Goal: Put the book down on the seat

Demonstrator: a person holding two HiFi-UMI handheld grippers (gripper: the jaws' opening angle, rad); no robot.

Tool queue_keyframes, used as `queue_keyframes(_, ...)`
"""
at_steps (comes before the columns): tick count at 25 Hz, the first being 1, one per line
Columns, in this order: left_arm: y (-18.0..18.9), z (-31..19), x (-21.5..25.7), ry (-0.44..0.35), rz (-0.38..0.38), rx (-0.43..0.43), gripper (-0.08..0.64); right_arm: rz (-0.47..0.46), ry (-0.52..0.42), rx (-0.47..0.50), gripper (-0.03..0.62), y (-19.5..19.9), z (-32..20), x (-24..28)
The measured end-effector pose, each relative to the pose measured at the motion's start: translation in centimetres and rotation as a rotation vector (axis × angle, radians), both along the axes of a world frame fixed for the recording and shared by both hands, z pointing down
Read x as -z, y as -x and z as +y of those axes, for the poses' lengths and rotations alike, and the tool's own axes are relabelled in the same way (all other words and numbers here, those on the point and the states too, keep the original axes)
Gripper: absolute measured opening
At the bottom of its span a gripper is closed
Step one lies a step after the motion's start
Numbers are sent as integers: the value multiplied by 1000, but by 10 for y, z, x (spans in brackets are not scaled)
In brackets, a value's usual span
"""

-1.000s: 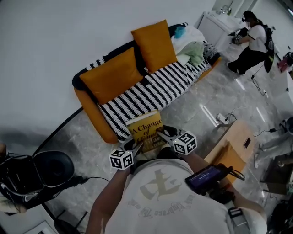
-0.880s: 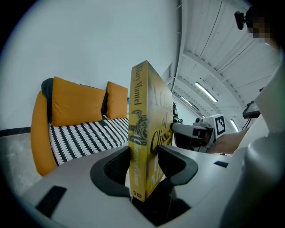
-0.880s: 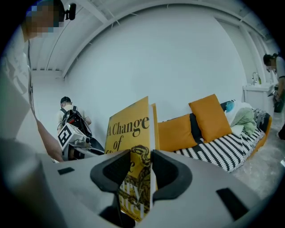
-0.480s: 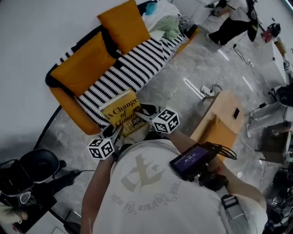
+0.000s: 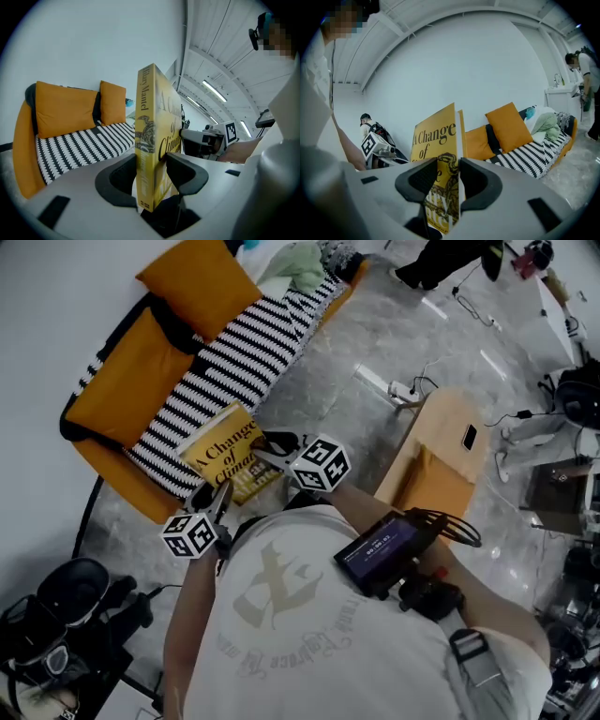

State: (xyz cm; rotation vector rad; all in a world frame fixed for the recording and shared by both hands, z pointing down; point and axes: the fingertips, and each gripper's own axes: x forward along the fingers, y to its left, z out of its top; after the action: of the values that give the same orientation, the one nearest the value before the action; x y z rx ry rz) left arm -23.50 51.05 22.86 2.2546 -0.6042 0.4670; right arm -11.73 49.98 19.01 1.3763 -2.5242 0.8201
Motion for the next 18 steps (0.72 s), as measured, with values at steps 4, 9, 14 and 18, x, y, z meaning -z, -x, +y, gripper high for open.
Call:
queue_keyframes(4,0,2,-5,0,-9,-5,209,-8,-5,-1,164,0,1,-6)
queue_keyframes(9,-38,-2,-6,7,-39,-1,209,-35,-1,7,164,-38,-3,-9)
queue_keyframes(14,-75,-22,-9,16,-63,8,209,-53,-10,25,164,-76,-27,-13)
queue_keyframes(18,-80,-27,-10,0,-74,14,210,-56,-30,31,164,-81,-34,-14)
